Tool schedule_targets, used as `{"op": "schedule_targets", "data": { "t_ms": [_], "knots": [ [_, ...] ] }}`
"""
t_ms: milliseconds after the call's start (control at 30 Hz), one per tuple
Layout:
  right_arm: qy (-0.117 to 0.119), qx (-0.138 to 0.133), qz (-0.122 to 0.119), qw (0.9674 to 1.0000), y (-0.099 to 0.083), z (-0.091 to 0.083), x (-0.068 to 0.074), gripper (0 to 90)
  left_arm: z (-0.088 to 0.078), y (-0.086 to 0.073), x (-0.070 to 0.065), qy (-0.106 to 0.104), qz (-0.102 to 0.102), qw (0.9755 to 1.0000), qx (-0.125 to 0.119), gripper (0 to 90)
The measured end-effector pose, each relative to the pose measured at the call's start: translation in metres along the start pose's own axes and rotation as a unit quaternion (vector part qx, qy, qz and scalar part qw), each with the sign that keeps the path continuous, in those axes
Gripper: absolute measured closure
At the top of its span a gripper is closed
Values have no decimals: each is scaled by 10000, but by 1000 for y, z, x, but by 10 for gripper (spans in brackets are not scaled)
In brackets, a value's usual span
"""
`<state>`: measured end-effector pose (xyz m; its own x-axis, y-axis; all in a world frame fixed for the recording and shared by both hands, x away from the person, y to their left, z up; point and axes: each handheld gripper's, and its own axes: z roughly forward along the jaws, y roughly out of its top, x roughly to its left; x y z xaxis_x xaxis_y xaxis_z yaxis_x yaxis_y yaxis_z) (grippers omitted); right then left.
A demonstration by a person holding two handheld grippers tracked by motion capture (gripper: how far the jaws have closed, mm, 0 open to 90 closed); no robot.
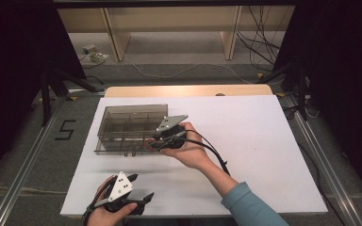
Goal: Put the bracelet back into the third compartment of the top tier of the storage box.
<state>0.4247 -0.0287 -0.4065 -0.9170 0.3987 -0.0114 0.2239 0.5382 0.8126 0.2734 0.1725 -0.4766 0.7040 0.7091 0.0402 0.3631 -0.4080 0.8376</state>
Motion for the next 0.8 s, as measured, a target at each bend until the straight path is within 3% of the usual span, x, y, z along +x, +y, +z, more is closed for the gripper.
{"op": "schedule_targets", "data": {
  "t_ms": [300,533,800],
  "knots": [
    [-164,-100,94,9998,-7,-15,-4,521,0,0,0,21,-15,10000,-20,171],
    [-363,-16,129,9993,-13,-27,-5,383,0,0,1,27,-23,10000,-36,170],
    [-585,-73,272,9979,-29,-52,-7,292,-1,0,2,66,-74,9999,-65,171]
  ]
}}
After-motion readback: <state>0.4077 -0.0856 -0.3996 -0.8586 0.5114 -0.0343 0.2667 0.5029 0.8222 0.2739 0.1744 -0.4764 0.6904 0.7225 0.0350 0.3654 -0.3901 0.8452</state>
